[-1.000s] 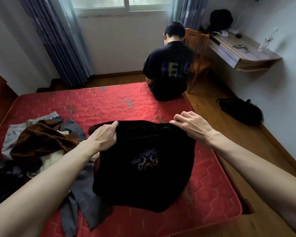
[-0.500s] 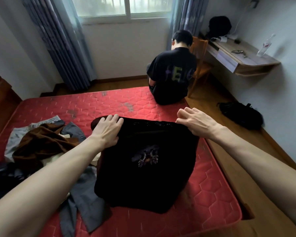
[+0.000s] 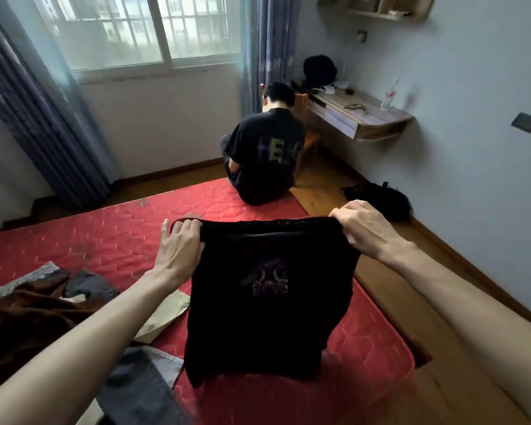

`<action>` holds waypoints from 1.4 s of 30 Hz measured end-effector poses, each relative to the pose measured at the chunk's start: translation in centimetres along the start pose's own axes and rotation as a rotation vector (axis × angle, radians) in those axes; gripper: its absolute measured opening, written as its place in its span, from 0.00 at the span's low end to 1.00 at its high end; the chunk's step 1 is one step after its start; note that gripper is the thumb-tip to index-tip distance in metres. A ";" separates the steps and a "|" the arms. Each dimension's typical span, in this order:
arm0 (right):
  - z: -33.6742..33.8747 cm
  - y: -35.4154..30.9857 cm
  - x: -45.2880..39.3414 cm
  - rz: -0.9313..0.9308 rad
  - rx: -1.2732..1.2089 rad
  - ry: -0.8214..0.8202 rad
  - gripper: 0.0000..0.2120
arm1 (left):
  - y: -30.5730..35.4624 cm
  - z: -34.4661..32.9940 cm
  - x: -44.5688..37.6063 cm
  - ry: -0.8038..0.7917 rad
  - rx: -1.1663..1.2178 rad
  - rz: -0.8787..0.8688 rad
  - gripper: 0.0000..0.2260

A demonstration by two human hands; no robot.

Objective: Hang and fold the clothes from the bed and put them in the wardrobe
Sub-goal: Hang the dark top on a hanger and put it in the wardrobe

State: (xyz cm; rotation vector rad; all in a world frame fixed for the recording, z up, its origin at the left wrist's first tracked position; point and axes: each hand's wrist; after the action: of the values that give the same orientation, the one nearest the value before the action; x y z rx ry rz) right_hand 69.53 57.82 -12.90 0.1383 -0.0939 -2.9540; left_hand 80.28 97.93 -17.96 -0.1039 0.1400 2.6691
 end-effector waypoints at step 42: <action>15.8 -6.0 58.2 -1.653 -0.086 0.120 0.20 | 55.6 8.4 13.3 -0.170 0.263 -0.989 0.15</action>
State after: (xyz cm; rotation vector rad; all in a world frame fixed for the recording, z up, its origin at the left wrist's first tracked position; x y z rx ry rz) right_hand 9.94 53.87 -2.64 0.6419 0.3443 -4.5404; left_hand 42.85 55.42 -6.41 0.1153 0.2917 1.6478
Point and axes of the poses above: each hand's wrist, its own x-axis away from the middle knuckle, its own z-axis out of the back of the hand, y = z × x, and after that the axes turned 9 degrees about -y, right-handed
